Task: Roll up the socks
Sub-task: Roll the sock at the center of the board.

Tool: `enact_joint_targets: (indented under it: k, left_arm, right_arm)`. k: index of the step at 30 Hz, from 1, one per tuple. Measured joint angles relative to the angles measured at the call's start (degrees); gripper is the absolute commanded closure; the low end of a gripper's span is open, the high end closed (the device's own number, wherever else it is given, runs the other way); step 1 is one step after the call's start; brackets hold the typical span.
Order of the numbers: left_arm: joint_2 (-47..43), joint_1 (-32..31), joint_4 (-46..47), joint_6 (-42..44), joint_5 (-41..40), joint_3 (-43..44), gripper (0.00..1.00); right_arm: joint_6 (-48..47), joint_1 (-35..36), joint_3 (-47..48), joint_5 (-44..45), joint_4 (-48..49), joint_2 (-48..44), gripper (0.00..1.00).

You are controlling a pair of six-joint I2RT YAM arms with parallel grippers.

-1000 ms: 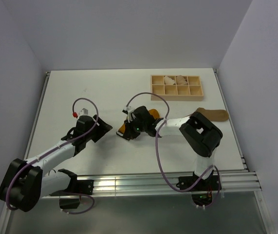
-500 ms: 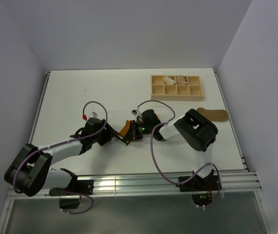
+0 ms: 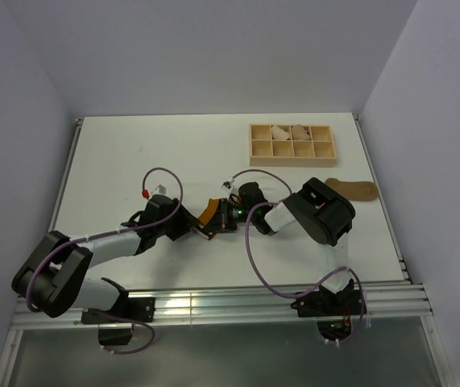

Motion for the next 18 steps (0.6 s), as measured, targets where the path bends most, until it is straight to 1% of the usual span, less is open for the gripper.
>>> enact_joint_targets:
  k: [7,10,13,14,16,17,18]
  left_arm:
    - [2.34,-0.15,2.19,-0.94,-0.68,0.81,0.47]
    - [3.3,-0.15,2.27,-0.96,-1.18,1.51,0.52]
    - [4.09,-0.15,2.86,-1.16,-1.51,1.62,0.59]
    - [4.33,-0.15,3.06,-1.14,-1.53,1.62,0.6]
    - [4.7,-0.15,3.26,-1.11,-1.55,1.64,0.66]
    - [4.87,-0.15,3.26,-1.2,-1.62,1.66,0.73]
    - [5.07,-0.15,3.23,-1.22,-1.64,1.68,0.76]
  right_arm:
    - [1.18,-0.02,0.0,-0.42,1.03,0.61,0.98]
    - [1.38,-0.02,-0.02,-0.44,1.11,0.63,0.97]
    - [1.51,-0.02,-0.04,-0.42,1.16,0.63,0.97]
    - [1.53,-0.02,-0.04,-0.42,1.16,0.63,0.97]
    - [1.53,-0.02,-0.07,-0.42,1.16,0.63,0.96]
    - [1.53,-0.02,-0.07,-0.42,1.16,0.63,0.95]
    - [1.51,-0.02,-0.07,-0.39,1.16,0.63,0.93]
